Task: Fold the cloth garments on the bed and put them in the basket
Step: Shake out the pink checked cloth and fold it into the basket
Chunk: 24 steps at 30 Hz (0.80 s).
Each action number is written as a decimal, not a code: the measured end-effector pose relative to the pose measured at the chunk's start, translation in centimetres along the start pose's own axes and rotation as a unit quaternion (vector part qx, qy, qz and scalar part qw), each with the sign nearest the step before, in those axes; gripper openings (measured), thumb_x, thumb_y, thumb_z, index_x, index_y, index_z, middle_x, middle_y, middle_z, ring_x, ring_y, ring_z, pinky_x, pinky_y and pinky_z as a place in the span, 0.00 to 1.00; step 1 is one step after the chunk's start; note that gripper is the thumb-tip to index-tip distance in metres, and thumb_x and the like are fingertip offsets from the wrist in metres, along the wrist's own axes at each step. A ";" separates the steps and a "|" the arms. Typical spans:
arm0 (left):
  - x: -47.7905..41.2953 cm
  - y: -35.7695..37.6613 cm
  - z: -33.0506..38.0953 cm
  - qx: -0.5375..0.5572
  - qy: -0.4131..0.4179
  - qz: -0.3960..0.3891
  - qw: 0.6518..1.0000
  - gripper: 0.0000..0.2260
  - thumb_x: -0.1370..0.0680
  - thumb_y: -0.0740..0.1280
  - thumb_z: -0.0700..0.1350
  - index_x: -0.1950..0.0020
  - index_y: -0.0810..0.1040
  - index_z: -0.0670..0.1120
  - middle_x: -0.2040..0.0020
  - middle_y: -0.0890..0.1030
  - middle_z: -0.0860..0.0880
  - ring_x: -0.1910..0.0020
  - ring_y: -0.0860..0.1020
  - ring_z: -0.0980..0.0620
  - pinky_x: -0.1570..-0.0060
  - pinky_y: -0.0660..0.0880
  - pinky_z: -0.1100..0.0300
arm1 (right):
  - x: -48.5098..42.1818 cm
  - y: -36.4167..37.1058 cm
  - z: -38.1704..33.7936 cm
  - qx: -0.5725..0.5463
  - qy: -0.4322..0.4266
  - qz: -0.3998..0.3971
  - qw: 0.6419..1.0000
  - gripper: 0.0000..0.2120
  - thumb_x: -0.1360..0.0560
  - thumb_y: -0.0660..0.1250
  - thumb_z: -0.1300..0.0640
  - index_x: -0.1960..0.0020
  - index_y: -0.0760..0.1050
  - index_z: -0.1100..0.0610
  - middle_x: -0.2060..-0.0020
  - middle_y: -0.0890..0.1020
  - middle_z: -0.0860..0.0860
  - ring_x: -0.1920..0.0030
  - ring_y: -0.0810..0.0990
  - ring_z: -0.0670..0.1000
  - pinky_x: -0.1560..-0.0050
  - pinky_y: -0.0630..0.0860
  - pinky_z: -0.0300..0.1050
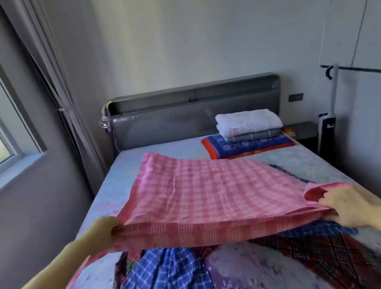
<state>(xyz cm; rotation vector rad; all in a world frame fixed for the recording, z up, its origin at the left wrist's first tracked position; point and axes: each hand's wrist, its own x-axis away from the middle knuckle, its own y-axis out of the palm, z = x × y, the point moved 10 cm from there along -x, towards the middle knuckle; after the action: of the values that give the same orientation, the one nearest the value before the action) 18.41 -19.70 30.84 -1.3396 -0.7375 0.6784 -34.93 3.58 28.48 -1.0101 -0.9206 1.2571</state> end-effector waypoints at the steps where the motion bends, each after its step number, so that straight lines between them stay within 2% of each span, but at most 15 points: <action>1: 0.6 1.5 0.4 0.005 -0.003 -0.019 1.000 0.05 0.33 0.62 0.50 0.69 0.70 0.53 0.59 0.81 0.47 0.57 0.78 0.47 0.58 0.67 0.59 | 1.2 1.2 -0.5 -0.002 -0.004 -0.002 1.000 0.12 0.53 0.76 0.48 0.72 0.78 0.49 0.78 0.76 0.49 0.78 0.76 0.53 0.82 0.71 0.42; 3: 2.0 4.3 1.2 0.003 -0.015 -0.049 0.999 0.07 0.32 0.60 0.48 0.63 0.78 0.51 0.54 0.82 0.46 0.52 0.79 0.46 0.54 0.71 0.59 | 3.9 2.5 -1.3 -0.005 0.013 -0.006 1.000 0.10 0.55 0.75 0.53 0.77 0.77 0.51 0.81 0.75 0.51 0.81 0.75 0.54 0.85 0.69 0.43; 4: 2.7 5.6 1.7 -0.005 -0.015 -0.057 0.998 0.10 0.31 0.60 0.48 0.57 0.81 0.49 0.52 0.82 0.47 0.50 0.79 0.46 0.52 0.72 0.59 | 5.3 2.6 -1.7 -0.005 0.025 -0.007 1.000 0.12 0.59 0.77 0.56 0.78 0.77 0.53 0.82 0.74 0.51 0.82 0.74 0.54 0.86 0.68 0.43; 6: 3.9 7.9 2.9 -0.020 -0.005 -0.071 0.997 0.10 0.28 0.62 0.46 0.51 0.81 0.48 0.50 0.82 0.49 0.49 0.78 0.48 0.50 0.72 0.58 | 8.2 2.2 -2.0 -0.020 0.066 0.001 0.998 0.19 0.68 0.79 0.62 0.80 0.76 0.56 0.83 0.74 0.53 0.83 0.74 0.56 0.86 0.67 0.43; 7: 4.6 8.9 3.8 -0.025 0.003 -0.086 0.996 0.09 0.27 0.63 0.45 0.51 0.81 0.48 0.50 0.82 0.49 0.49 0.78 0.49 0.50 0.72 0.59 | 9.4 2.1 -2.2 0.007 0.093 -0.005 0.996 0.18 0.65 0.80 0.62 0.78 0.78 0.58 0.80 0.77 0.54 0.80 0.77 0.57 0.84 0.69 0.45; 8: 5.5 9.9 4.9 -0.029 0.014 -0.100 0.994 0.08 0.27 0.64 0.45 0.52 0.81 0.47 0.51 0.82 0.48 0.50 0.78 0.49 0.52 0.71 0.60 | 10.9 2.0 -2.6 0.063 0.105 -0.021 0.992 0.15 0.54 0.81 0.58 0.70 0.82 0.60 0.73 0.82 0.56 0.72 0.81 0.58 0.78 0.74 0.48; 9: 6.5 10.6 5.9 -0.034 0.020 -0.111 0.993 0.07 0.26 0.64 0.45 0.54 0.81 0.45 0.52 0.82 0.47 0.52 0.78 0.49 0.55 0.68 0.62 | 12.1 1.9 -2.9 0.079 0.109 -0.030 0.990 0.12 0.40 0.76 0.56 0.58 0.84 0.59 0.61 0.85 0.56 0.61 0.84 0.57 0.66 0.78 0.48; 10: 7.5 11.1 6.9 -0.041 0.019 -0.118 0.992 0.06 0.25 0.64 0.45 0.55 0.79 0.44 0.53 0.81 0.46 0.54 0.77 0.49 0.58 0.66 0.64 | 13.2 3.1 -2.2 0.087 0.129 -0.051 0.986 0.12 0.29 0.67 0.56 0.47 0.82 0.58 0.51 0.84 0.54 0.50 0.83 0.54 0.56 0.77 0.45; 11: 8.3 11.3 7.7 -0.043 0.013 -0.124 0.991 0.06 0.24 0.63 0.44 0.55 0.79 0.43 0.54 0.81 0.45 0.55 0.76 0.50 0.61 0.64 0.66 | 14.2 4.6 -1.7 0.092 0.139 -0.093 0.982 0.15 0.25 0.61 0.56 0.42 0.79 0.56 0.46 0.83 0.52 0.45 0.80 0.52 0.52 0.75 0.42; 14: 10.8 12.5 9.8 -0.072 -0.011 -0.136 0.988 0.10 0.25 0.60 0.40 0.51 0.80 0.42 0.53 0.80 0.46 0.57 0.73 0.51 0.66 0.62 0.68 | 17.4 6.9 -0.2 0.056 0.177 -0.172 0.968 0.16 0.23 0.56 0.58 0.41 0.79 0.56 0.46 0.82 0.50 0.46 0.80 0.51 0.55 0.74 0.40; 16: 12.5 13.1 11.4 -0.079 -0.022 -0.146 0.986 0.09 0.25 0.60 0.39 0.51 0.79 0.44 0.52 0.81 0.47 0.58 0.71 0.54 0.62 0.61 0.66 | 18.9 8.1 0.6 0.053 0.158 -0.162 0.973 0.14 0.23 0.56 0.59 0.49 0.80 0.61 0.53 0.82 0.55 0.52 0.79 0.55 0.65 0.69 0.40; 18: 14.3 14.1 13.5 -0.085 -0.032 -0.168 0.982 0.09 0.25 0.59 0.39 0.53 0.79 0.45 0.57 0.78 0.51 0.60 0.70 0.54 0.61 0.63 0.65 | 21.3 7.7 1.5 0.004 0.177 -0.142 0.974 0.14 0.22 0.56 0.61 0.53 0.80 0.63 0.56 0.80 0.57 0.58 0.76 0.54 0.68 0.64 0.41; 20: 15.9 15.3 15.4 -0.084 -0.035 -0.197 0.976 0.07 0.26 0.60 0.40 0.59 0.76 0.47 0.63 0.73 0.54 0.61 0.70 0.54 0.65 0.63 0.65 | 23.2 8.0 2.8 -0.055 0.215 -0.154 0.963 0.14 0.22 0.56 0.62 0.46 0.80 0.62 0.49 0.82 0.56 0.53 0.79 0.53 0.63 0.70 0.39; 22: 17.1 16.1 17.4 -0.070 -0.033 -0.212 0.974 0.10 0.27 0.60 0.39 0.66 0.68 0.51 0.66 0.70 0.55 0.61 0.69 0.53 0.66 0.64 0.65 | 24.8 8.5 3.6 -0.039 0.216 -0.183 0.958 0.15 0.21 0.56 0.61 0.42 0.79 0.59 0.45 0.81 0.53 0.45 0.79 0.53 0.58 0.72 0.39; 24: 18.1 16.7 19.1 -0.053 -0.044 -0.194 0.978 0.10 0.26 0.60 0.39 0.65 0.69 0.52 0.64 0.73 0.53 0.61 0.71 0.52 0.61 0.67 0.61 | 26.1 8.7 4.0 0.011 0.197 -0.172 0.965 0.15 0.22 0.57 0.62 0.40 0.78 0.55 0.44 0.81 0.49 0.43 0.79 0.52 0.51 0.75 0.41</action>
<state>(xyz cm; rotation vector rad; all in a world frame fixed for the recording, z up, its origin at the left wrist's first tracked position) 13.97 7.98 17.24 -1.2184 -1.0858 0.3908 -38.84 30.20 21.54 -0.9874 -0.7295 0.7391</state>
